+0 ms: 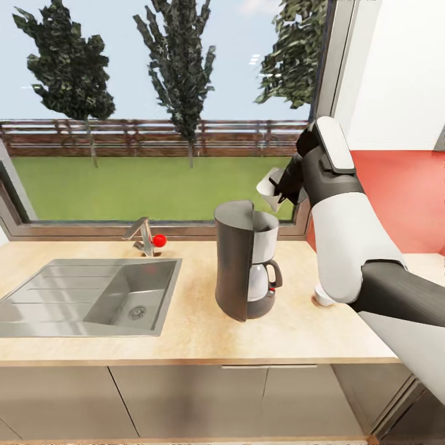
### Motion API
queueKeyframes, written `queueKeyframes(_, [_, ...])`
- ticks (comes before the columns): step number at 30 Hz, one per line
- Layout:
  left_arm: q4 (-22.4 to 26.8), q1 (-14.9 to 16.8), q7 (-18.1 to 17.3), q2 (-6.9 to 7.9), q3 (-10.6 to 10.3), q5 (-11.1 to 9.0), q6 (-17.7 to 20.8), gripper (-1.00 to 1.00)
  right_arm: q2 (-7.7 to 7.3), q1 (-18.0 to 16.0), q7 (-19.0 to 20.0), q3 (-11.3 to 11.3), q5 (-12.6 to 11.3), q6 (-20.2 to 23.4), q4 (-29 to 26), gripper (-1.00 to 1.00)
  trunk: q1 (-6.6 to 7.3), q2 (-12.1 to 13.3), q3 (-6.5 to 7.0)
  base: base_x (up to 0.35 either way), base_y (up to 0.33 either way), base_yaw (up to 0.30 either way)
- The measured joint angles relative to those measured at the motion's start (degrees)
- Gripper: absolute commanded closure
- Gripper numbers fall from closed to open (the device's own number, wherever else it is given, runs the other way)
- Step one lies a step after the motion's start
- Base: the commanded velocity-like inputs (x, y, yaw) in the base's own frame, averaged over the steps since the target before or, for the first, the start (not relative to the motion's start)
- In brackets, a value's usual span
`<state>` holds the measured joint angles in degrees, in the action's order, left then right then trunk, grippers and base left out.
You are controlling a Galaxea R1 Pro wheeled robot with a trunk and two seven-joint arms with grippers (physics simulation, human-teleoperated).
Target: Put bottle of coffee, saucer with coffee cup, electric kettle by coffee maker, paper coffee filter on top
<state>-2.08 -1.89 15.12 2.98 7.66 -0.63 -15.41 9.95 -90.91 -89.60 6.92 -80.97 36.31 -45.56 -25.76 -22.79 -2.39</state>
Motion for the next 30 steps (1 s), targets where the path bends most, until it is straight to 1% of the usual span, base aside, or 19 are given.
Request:
queueKeyframes(5, [0.0, 0.0, 0.0, -0.03, 0.0, 0.0, 0.0, -1.00, 0.00, 0.0, 0.0, 0.0, 0.0, 0.0, 0.1, 1.00, 0.00, 0.0, 0.00, -0.154, -0.113, 0.000])
queueKeyframes(15, [0.0, 0.0, 0.0, -0.04, 0.0, 0.0, 0.0, -1.00, 0.00, 0.0, 0.0, 0.0, -0.1, 0.1, 0.1, 1.00, 0.01, 0.0, 0.00, -0.016, -0.012, 0.000])
queueKeyframes(17, [0.0, 0.0, 0.0, -0.02, 0.0, 0.0, 0.0, -1.00, -0.01, 0.0, 0.0, 0.0, -1.2, 0.1, 0.1, 1.00, 0.01, 0.0, 0.00, -0.001, 0.000, 0.000])
queueKeyframes(18, [0.0, 0.0, 0.0, -0.01, 0.0, 0.0, 0.0, -1.00, -0.01, 0.0, 0.0, 0.0, -2.2, 0.1, 0.1, 1.00, 0.01, 0.0, 0.00, 0.000, 0.000, 0.000])
queueKeyframes(19, [0.0, 0.0, 0.0, -0.01, 0.0, 0.0, 0.0, -1.00, -0.01, 0.0, 0.0, 0.0, -3.6, 0.1, 0.2, 1.00, 0.01, 0.0, 0.00, 0.000, 0.000, 0.000])
queueKeyframes(20, [0.0, 0.0, 0.0, 0.00, 0.0, 0.0, 0.0, -1.00, -0.01, 0.0, 0.0, -0.1, -6.4, 0.1, 0.3, 1.00, 0.01, 0.0, 0.00, 0.000, 0.000, 0.000])
queueKeyframes(22, [0.0, 0.0, 0.0, 0.00, 0.0, 0.0, 0.0, -1.00, -0.01, 0.0, 0.0, -0.1, -8.4, 0.1, 0.3, 1.00, 0.01, 0.0, 0.00, 0.000, 0.000, 0.000])
queueKeyframes(25, [0.0, 0.0, 0.0, 0.00, 0.0, 0.0, 0.0, -1.00, -0.01, 0.0, 0.0, -0.1, -9.4, 0.1, 0.3, 1.00, 0.01, 0.0, 0.00, 0.000, 0.000, 0.000])
queueKeyframes(30, [0.0, -0.1, 0.0, 0.00, 0.0, 0.0, 0.0, -1.00, -0.01, 0.0, 0.0, -0.1, -9.7, 0.1, 0.3, 1.00, 0.01, 0.0, 0.00, 0.000, 0.000, 0.000])
